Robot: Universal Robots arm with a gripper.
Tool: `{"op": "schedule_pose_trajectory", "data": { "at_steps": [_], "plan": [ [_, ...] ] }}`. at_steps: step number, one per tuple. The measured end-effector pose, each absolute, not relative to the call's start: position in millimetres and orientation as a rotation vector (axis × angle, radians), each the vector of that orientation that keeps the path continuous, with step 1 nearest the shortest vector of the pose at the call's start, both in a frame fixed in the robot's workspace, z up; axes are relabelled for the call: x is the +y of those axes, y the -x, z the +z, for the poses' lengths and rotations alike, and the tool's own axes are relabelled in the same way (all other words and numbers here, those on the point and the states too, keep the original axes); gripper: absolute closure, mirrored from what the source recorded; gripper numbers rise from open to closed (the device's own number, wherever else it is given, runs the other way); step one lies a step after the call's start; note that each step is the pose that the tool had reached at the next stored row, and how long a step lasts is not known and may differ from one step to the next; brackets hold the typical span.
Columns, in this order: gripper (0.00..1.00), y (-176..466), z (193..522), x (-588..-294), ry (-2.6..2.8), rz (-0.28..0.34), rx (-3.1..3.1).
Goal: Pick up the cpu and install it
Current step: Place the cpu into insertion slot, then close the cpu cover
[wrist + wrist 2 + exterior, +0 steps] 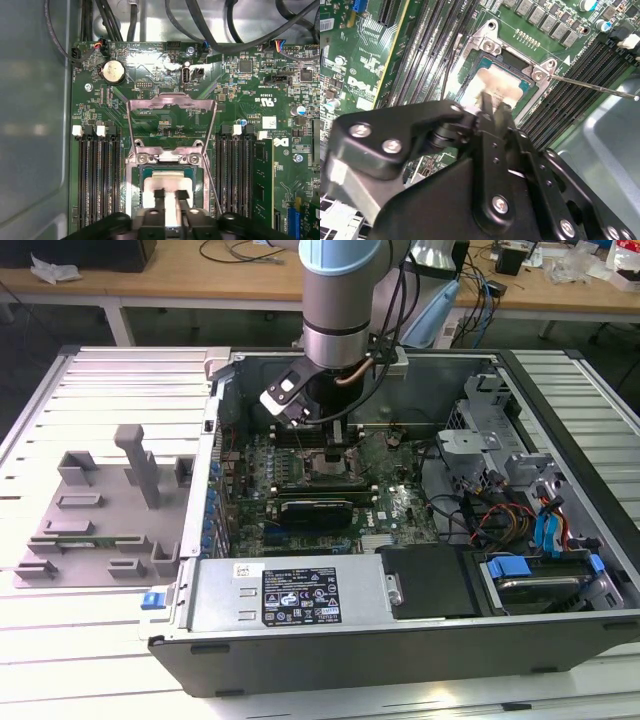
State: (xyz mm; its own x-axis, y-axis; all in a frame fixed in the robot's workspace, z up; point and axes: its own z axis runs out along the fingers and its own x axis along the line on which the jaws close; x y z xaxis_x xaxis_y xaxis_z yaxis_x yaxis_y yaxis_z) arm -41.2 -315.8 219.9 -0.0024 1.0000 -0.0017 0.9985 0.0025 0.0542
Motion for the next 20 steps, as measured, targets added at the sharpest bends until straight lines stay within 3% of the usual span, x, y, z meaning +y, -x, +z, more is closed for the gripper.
{"op": "schedule_pose_trajectory", "data": {
  "at_steps": [1,20],
  "plan": [
    [0.89,41,220,-316,-2.19,0.058,2.196],
    [0.89,37,205,-316,-2.199,0.038,2.205]
  ]
}}
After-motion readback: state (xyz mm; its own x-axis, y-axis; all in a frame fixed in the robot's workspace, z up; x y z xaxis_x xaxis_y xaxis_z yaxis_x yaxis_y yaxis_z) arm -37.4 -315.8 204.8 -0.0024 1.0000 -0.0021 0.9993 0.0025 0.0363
